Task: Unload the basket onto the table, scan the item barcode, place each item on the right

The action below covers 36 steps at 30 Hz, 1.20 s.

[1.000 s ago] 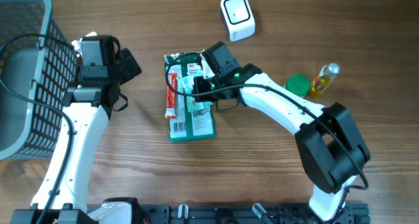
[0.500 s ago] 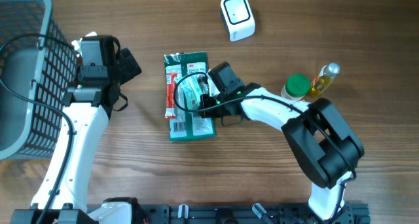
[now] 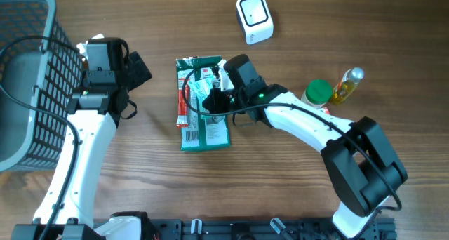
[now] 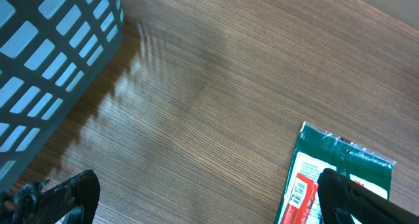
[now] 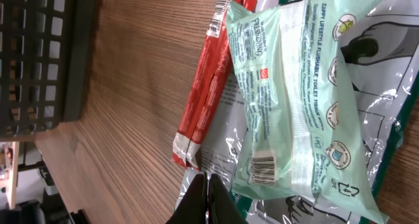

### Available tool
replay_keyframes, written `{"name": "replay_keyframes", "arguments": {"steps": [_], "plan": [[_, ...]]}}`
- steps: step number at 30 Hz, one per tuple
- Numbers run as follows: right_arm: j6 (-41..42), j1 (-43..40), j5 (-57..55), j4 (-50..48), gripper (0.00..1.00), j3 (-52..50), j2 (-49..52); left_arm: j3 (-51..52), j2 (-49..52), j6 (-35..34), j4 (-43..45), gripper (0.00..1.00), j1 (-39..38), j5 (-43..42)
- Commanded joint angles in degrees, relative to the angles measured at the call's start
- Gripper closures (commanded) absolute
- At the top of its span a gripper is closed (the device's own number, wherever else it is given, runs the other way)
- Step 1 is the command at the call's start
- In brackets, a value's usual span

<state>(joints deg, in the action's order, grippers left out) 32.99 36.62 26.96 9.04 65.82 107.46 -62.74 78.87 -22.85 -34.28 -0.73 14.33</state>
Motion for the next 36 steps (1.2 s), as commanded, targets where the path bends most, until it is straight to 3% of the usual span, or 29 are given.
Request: {"name": "replay_keyframes", "arguments": {"steps": [1,7,11,14,16,17,19,22,29,31,36], "plan": [[0.24,0.28,-0.96,-0.48,0.96,0.46,5.35,-0.24,0.04,0.09,0.22,0.00,0.22,0.72],[1.79,0.68,-0.96,1.55,0.96,0.48,13.09,-0.24,0.04,0.09,0.22,0.00,0.22,0.72],[2.78,0.52,2.99,-0.17,0.91,1.49,4.52,-0.24,0.04,0.09,0.20,0.00,0.22,0.72],[-0.44,0.52,-3.41,-0.68,0.91,1.53,-4.68,-0.24,0.04,0.09,0.22,0.00,0.22,0.74],[-4.15,0.31,-6.01,2.58,0.83,4.13,-8.76,-0.24,0.04,0.07,0.22,0.00,0.22,0.72],[-7.10,-0.39,-9.51,11.87,0.78,10.88,-9.53,-0.24,0.04,0.09,0.20,0.00,0.22,0.74],[-11.37,-1.25,-15.56,21.44,0.67,19.32,-9.31,-0.24,0.04,0.09,0.20,0.00,0.22,0.74],[-15.19,-1.73,-18.71,22.91,0.25,25.03,-9.31,-0.24,0.04,0.09,0.20,0.00,0.22,0.74],[-16.31,-1.73,-20.59,20.68,0.25,24.81,3.19,-0.24,0.04,0.07,0.20,0.00,0.22,0.74],[-16.33,-1.73,-14.86,18.49,0.31,24.81,8.90,-0.24,0.04,0.09,0.20,0.00,0.22,0.74],[-16.22,-1.70,-12.55,18.12,0.41,24.63,15.47,-0.24,0.04,0.07,0.22,0.00,0.22,0.74]]}}
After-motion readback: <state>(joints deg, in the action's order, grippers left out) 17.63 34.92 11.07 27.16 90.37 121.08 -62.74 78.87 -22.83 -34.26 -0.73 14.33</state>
